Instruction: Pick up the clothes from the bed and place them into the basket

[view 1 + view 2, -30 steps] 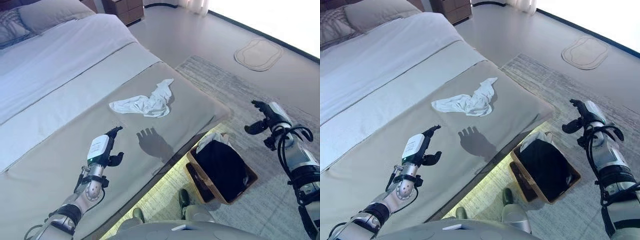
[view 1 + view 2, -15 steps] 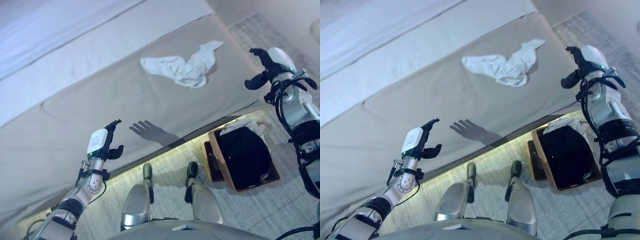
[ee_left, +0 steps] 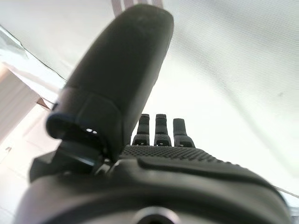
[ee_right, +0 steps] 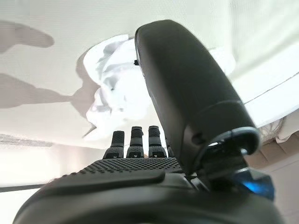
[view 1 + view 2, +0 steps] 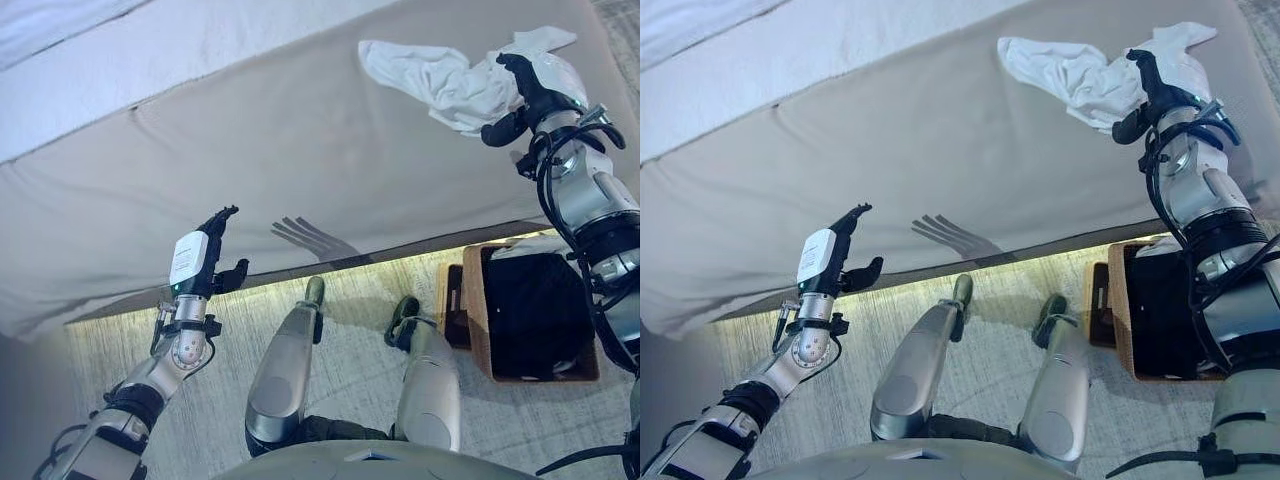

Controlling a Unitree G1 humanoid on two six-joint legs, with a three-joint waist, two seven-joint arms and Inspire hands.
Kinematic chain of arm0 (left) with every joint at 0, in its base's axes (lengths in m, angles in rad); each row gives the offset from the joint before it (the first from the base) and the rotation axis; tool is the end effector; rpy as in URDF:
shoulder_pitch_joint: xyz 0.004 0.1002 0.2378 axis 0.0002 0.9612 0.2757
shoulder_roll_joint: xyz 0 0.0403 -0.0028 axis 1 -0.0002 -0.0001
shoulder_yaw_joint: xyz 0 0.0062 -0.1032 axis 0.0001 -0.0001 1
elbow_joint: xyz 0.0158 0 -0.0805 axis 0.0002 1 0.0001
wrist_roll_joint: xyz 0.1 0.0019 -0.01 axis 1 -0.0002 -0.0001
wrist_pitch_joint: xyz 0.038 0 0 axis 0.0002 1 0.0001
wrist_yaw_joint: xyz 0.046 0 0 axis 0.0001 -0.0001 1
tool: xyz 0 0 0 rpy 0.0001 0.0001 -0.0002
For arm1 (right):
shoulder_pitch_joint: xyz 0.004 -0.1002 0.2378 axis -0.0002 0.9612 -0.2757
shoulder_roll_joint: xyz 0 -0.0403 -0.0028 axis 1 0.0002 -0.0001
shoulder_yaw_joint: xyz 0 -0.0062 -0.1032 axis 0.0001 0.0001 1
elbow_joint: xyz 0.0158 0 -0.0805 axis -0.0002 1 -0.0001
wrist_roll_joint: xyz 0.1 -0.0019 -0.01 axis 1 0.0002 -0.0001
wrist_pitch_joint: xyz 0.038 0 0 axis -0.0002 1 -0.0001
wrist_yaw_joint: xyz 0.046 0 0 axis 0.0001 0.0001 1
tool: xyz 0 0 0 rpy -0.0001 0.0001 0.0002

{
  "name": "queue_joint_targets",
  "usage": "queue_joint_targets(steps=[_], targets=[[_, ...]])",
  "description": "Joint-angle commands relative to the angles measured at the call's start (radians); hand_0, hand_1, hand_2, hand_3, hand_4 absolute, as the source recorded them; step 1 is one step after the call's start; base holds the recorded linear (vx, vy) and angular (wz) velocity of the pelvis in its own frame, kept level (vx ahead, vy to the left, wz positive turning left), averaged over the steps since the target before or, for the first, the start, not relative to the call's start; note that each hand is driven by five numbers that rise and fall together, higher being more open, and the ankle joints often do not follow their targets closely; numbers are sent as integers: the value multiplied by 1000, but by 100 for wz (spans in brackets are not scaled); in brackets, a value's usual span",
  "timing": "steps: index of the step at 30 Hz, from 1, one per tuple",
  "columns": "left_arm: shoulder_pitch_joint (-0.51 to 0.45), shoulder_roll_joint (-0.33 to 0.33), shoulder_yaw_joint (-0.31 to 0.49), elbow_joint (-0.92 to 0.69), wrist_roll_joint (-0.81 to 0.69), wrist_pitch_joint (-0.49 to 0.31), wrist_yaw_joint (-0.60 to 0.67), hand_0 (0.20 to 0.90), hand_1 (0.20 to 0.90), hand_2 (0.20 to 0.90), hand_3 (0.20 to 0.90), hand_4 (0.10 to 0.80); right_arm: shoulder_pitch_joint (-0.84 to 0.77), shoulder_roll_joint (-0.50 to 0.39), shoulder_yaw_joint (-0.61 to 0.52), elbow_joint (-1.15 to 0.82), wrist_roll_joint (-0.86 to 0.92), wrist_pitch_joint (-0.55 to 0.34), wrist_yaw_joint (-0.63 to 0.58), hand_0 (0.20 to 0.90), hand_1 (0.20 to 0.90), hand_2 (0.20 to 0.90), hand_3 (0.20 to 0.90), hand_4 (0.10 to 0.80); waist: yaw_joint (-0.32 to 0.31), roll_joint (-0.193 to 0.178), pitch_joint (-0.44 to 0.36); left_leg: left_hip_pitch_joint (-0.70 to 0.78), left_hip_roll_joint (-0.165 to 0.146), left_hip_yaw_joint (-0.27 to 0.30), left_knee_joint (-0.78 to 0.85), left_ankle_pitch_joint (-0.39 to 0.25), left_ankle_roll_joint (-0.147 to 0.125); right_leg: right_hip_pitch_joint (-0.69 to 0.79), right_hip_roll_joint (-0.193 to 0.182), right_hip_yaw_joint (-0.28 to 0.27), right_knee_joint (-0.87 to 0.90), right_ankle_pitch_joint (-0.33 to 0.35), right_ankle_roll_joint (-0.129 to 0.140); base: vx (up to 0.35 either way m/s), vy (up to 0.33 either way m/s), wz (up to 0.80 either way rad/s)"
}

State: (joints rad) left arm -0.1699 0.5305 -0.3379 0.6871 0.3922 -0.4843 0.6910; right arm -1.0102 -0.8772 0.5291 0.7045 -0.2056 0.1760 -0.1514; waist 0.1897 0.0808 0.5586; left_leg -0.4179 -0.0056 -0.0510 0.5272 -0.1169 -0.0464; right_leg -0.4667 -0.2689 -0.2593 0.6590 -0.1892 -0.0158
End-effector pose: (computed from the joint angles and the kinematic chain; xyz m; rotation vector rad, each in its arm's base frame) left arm 0.2029 0.2332 -0.0129 0.8989 -0.1953 0.1647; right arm 0.3341 -0.2734 0.2267 -1.2399 -0.0834 -0.3457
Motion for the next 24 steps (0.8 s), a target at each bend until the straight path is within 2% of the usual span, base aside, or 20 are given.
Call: queue_joint_targets(steps=[1,4,5,6,11,14,22,23,24], targets=[[62,69,37,-122,-42,-43,105,900,900,900,900,800,-174,-48,37,-19,-2,0,-93,900,900,900,900,800,17,18,-39,-89,-57,24,55,-21,40,4,59,-27,131,-95,-56,-22,7,6],[68,76,40,-147,-47,-41,118,900,900,900,900,800,-192,-52,48,-4,10,19,-106,900,900,900,900,800,28,23,-39,-140,-65,23,86,-25,49,-44,55,-29,162,-101,-59,-6,-9,6],[77,83,38,-157,-54,-45,126,900,900,900,900,800,-200,-51,55,15,18,26,-114,900,900,900,900,800,34,24,-39,-158,-71,22,122,-62,49,-60,53,-17,196,-135,-52,33,-33,8],[81,86,38,-170,-55,-44,132,900,900,900,900,800,-211,-52,61,28,20,28,-119,900,900,900,900,800,38,26,-39,-181,-74,23,143,-69,52,-82,51,-16,216,-141,-54,44,-37,11],[100,110,46,-244,-63,-44,156,900,900,900,900,800,-290,-64,112,120,-3,68,-130,900,900,900,900,800,64,45,-39,-292,-87,29,216,-80,63,-181,50,-29,277,-152,-64,-27,-17,11],[114,120,64,-296,-98,-50,171,900,900,900,900,800,-346,-89,168,196,-57,85,-113,900,900,900,900,800,80,59,-39,-365,-88,27,257,-83,73,-263,51,-28,323,-159,-65,-28,-12,6],[164,149,92,-369,-111,-65,153,900,900,900,900,800,-425,-167,254,281,-37,122,-67,900,900,900,900,800,93,74,-39,-526,-74,35,333,-77,90,-430,61,-19,398,-155,-63,-41,-29,7],[166,148,90,-371,-112,-66,159,900,900,900,900,800,-430,-170,263,288,-31,124,-67,773,773,773,752,652,92,76,-39,-538,-73,34,341,-78,91,-441,61,-17,406,-157,-63,-36,20,0],[167,148,91,-371,-113,-68,163,900,900,900,900,800,-435,-171,266,297,-25,122,-73,676,676,676,639,539,90,77,-39,-544,-70,36,343,-79,93,-448,63,-16,411,-157,-63,0,0,0]])
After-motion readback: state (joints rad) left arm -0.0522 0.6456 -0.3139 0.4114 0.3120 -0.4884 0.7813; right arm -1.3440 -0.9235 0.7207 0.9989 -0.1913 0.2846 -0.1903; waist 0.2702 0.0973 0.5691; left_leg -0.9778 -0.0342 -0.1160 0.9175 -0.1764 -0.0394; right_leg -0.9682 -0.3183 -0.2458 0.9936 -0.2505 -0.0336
